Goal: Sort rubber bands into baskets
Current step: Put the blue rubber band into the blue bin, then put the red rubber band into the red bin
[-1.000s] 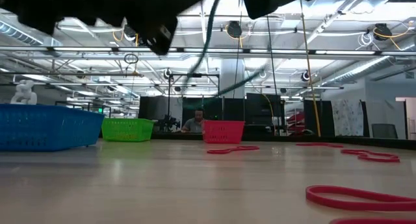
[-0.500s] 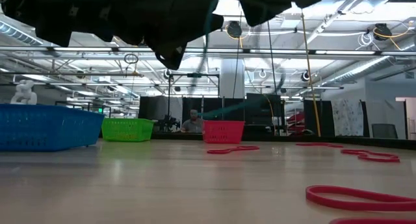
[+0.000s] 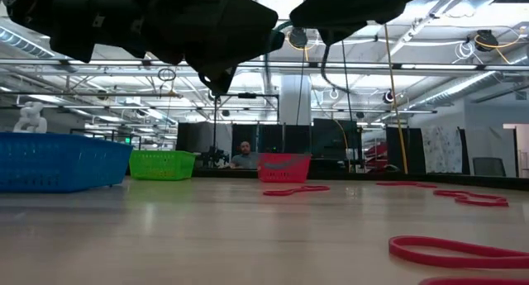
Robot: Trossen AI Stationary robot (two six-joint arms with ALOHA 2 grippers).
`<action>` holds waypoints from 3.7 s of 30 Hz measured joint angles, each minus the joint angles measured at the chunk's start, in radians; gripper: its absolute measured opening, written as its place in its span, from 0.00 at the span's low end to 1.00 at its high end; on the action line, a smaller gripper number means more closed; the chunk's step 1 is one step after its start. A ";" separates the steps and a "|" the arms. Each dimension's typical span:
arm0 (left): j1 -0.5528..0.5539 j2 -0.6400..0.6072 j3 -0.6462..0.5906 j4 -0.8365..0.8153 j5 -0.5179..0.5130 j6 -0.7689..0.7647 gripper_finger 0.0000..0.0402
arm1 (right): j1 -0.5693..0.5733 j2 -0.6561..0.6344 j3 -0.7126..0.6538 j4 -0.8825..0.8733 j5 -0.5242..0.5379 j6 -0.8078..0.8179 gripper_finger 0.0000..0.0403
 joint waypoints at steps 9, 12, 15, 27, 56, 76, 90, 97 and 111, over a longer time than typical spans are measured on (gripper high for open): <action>0.004 0.000 0.000 -0.007 0.003 0.000 0.28 | 0.000 0.000 0.000 0.002 0.036 0.003 0.00; 0.017 0.000 0.000 -0.015 0.003 0.000 0.28 | 0.000 0.000 0.000 0.002 0.035 0.003 0.00; 0.027 0.000 0.000 -0.042 0.003 0.000 0.26 | 0.000 0.000 0.000 0.002 0.033 0.003 0.00; 0.034 0.000 0.000 -0.053 0.003 0.028 0.03 | 0.000 0.000 0.000 0.001 0.033 0.003 0.01; 0.029 -0.851 -0.001 -1.451 -0.303 -0.376 0.03 | -0.084 0.000 -0.002 -0.293 0.135 -0.120 0.37; -0.016 -0.862 -0.013 -1.743 -0.120 -0.833 0.03 | -0.173 0.000 -0.092 -0.304 0.131 -0.023 0.34; -0.016 -0.787 -0.014 -1.838 -0.095 -0.878 0.03 | -0.173 0.000 -0.092 -0.300 0.131 -0.004 0.34; -0.014 -0.787 -0.014 -1.724 -0.120 -0.693 0.03 | -0.173 0.000 -0.092 -0.298 0.131 -0.004 0.34; 0.050 -0.787 -0.014 -1.738 -0.140 -0.668 0.37 | -0.174 0.000 -0.092 -0.297 0.131 -0.006 0.34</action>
